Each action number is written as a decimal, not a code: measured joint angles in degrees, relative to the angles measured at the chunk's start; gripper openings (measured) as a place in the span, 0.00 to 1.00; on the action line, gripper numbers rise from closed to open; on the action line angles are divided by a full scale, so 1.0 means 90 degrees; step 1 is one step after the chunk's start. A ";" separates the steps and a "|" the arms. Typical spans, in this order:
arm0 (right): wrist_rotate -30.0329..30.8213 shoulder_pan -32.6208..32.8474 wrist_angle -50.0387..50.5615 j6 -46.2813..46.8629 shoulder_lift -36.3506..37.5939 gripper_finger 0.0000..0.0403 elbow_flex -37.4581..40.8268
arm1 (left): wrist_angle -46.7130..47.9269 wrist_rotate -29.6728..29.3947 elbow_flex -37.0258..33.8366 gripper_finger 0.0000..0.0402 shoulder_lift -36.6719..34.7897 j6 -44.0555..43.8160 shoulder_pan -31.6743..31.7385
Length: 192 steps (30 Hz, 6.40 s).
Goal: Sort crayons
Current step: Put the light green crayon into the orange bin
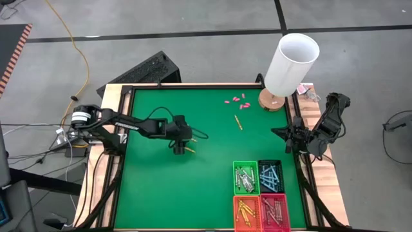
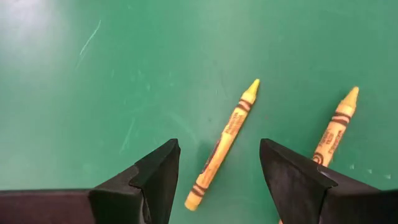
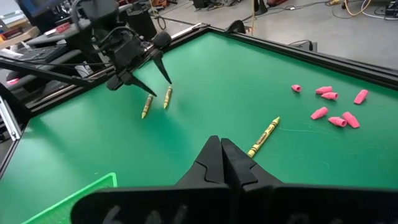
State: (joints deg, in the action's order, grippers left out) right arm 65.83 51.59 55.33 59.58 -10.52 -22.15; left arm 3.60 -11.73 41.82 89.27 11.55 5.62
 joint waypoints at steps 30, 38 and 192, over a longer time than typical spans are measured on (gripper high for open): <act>-0.0023 0.0001 0.0019 -0.0001 0.0000 0.00 0.0000 | -0.0081 0.1452 0.0308 0.25 0.0996 0.0152 0.0872; -0.0025 0.0001 0.0015 -0.0001 0.0000 0.00 0.0000 | -0.0064 0.1389 0.0306 0.03 0.0986 -0.0205 0.0872; -0.3030 -0.2689 -0.2716 -0.3157 -0.1266 0.00 -0.1377 | 0.5672 -0.0207 0.8650 0.27 0.0359 -0.0743 -0.0172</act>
State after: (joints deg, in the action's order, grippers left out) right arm 38.56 27.39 30.88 31.17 -21.92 -34.54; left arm 54.65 -13.60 119.68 92.50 4.86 4.08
